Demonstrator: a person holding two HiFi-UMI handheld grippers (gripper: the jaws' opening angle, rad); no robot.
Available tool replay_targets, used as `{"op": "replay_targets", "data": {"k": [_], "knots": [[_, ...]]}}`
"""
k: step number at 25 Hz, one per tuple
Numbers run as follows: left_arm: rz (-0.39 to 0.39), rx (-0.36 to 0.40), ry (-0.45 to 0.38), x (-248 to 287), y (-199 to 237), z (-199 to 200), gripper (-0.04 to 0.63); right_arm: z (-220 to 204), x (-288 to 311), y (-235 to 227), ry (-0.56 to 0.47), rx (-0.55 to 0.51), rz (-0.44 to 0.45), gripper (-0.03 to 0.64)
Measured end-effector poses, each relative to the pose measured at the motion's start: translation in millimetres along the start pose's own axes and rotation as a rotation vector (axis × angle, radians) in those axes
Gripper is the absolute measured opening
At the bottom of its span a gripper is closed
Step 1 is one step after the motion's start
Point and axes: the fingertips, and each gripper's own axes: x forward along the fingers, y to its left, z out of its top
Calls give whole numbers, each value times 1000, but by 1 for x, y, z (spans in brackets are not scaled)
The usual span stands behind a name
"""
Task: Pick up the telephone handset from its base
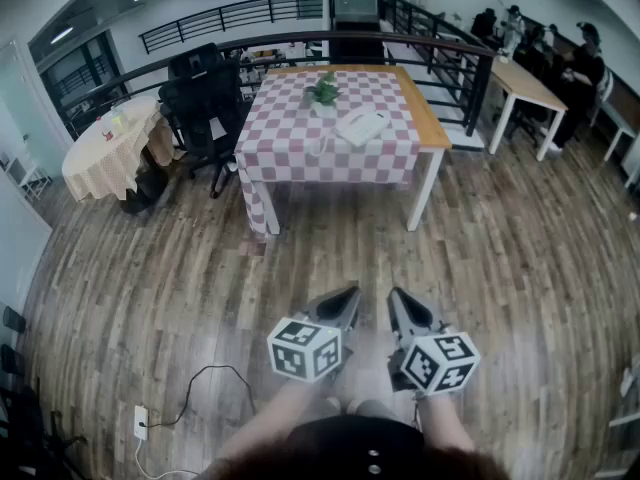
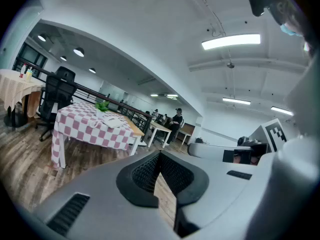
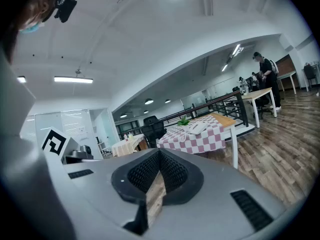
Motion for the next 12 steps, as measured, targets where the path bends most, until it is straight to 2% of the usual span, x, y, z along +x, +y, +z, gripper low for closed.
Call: {"op": "replay_targets", "data": {"k": [12], "knots": [[-47,-22,2,1,-7,3,6,-12,-4,9,14,-17,-2,11]]}}
